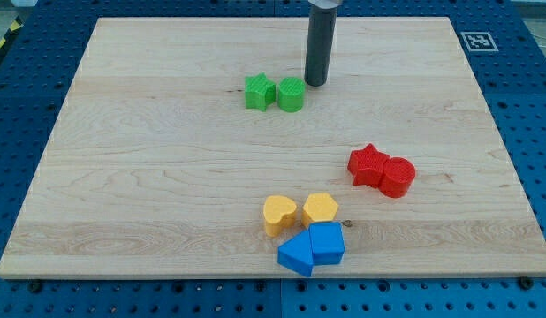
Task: Separate green circle from green star
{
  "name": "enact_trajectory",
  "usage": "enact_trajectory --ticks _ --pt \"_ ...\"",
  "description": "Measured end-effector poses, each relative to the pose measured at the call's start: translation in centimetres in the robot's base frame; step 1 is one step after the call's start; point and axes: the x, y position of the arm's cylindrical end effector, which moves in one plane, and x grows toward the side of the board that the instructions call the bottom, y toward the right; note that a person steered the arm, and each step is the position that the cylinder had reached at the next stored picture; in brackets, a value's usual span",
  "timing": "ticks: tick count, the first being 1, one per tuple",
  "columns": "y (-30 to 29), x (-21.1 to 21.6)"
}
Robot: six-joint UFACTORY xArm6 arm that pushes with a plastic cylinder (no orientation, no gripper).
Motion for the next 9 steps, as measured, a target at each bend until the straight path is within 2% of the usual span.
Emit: enact_trajectory --ticks 2,6,9 --pt "-0.1 2.4" --pt "-1.9 3.7" --pt "-7.5 3.9"
